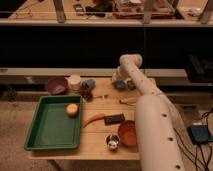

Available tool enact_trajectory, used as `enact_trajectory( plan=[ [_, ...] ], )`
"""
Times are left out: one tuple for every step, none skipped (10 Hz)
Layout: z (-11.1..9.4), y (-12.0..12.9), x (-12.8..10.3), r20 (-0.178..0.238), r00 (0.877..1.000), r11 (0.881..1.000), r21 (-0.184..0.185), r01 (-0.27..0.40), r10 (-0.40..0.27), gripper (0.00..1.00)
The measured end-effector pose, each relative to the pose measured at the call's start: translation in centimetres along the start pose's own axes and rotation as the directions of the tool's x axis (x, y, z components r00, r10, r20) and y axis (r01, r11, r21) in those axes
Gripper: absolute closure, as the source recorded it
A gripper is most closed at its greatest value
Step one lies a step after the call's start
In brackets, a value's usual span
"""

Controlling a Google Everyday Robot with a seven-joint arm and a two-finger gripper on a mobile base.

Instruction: Place sponge in red bowl

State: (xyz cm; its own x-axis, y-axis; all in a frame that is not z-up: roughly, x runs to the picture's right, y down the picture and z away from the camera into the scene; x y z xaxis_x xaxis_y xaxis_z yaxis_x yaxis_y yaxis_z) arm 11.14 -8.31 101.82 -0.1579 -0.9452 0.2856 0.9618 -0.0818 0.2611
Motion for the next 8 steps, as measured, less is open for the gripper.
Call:
enact_trajectory(
  plan=[
    [-2.2,0.3,0.6,-0.006,1.0,1.0,0.008,-0.012,0.012,1.0],
    [-4.3,0.7,1.1,-0.011,1.0,1.0,0.013,-0.021,0.021,1.0],
    [-6.0,1.0,1.2,-0.014,1.0,0.999,0.015,-0.028,0.028,1.0],
    [-8.0,1.3,0.8,-0.017,0.999,0.999,0.016,-0.04,0.041,1.0],
    [-9.6,1.4,-0.3,-0.023,0.998,0.998,0.018,-0.054,0.054,1.0],
    [-10.7,1.3,-1.9,-0.027,0.997,0.998,0.02,-0.065,0.066,1.0],
    [-11.6,1.1,-3.6,-0.031,0.997,0.997,0.022,-0.076,0.076,1.0],
    [-13.0,0.7,-5.6,-0.039,0.996,0.996,0.023,-0.085,0.086,1.0]
  ],
)
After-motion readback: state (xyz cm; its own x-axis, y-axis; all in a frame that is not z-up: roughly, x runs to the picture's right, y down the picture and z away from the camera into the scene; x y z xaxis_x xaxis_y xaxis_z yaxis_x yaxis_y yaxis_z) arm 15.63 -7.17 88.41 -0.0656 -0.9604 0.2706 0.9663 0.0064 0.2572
